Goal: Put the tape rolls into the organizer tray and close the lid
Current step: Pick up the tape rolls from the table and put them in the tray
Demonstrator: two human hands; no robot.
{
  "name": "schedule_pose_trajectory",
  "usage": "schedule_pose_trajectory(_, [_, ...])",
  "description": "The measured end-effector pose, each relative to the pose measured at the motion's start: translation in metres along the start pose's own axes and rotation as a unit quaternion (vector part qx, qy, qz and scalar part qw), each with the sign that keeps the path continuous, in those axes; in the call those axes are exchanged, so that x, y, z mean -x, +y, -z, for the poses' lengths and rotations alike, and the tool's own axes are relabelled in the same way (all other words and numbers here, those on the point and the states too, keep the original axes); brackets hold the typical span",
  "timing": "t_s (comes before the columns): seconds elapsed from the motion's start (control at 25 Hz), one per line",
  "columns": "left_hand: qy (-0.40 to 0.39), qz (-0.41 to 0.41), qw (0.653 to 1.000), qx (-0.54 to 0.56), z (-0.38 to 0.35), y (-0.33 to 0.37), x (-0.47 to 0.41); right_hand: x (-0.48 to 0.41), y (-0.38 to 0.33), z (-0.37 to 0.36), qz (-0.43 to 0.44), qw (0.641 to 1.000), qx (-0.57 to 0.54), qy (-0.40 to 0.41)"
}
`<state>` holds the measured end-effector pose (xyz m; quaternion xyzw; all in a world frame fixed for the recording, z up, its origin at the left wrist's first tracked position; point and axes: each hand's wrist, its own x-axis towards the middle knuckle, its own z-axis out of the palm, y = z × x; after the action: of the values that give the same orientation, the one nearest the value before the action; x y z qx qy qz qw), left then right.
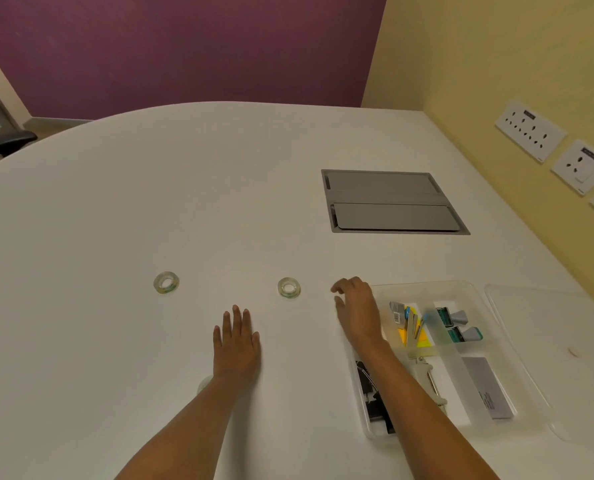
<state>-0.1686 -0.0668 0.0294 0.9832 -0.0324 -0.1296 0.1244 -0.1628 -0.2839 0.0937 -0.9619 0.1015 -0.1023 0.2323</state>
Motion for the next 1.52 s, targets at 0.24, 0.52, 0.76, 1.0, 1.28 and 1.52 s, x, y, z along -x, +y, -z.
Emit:
schedule_pose_trajectory(0.24, [0.009, -0.005, 1.000, 0.004, -0.004, -0.004, 0.000, -0.020, -0.033, -0.040, 0.053, 0.993, 0.072, -0.080])
schedule_pose_trajectory(0.52, [0.004, -0.012, 1.000, 0.004, -0.006, -0.008, -0.013, -0.027, -0.040, -0.072, 0.093, 0.977, 0.137, -0.135])
schedule_pose_trajectory(0.76, [0.002, -0.011, 1.000, 0.008, -0.011, -0.009, -0.016, -0.024, -0.037, -0.078, 0.073, 0.981, 0.106, -0.144])
schedule_pose_trajectory(1.0, [-0.001, -0.013, 1.000, 0.010, -0.011, -0.010, -0.018, -0.021, -0.041, -0.071, 0.060, 0.978, 0.054, -0.191])
schedule_pose_trajectory(1.28, [-0.009, -0.012, 1.000, 0.013, -0.012, -0.011, -0.019, -0.020, -0.047, -0.040, 0.006, 0.994, -0.033, -0.104])
schedule_pose_trajectory(1.52, [-0.014, -0.013, 1.000, 0.011, -0.012, -0.011, -0.019, -0.012, -0.013, 0.016, -0.076, 0.993, -0.078, -0.036])
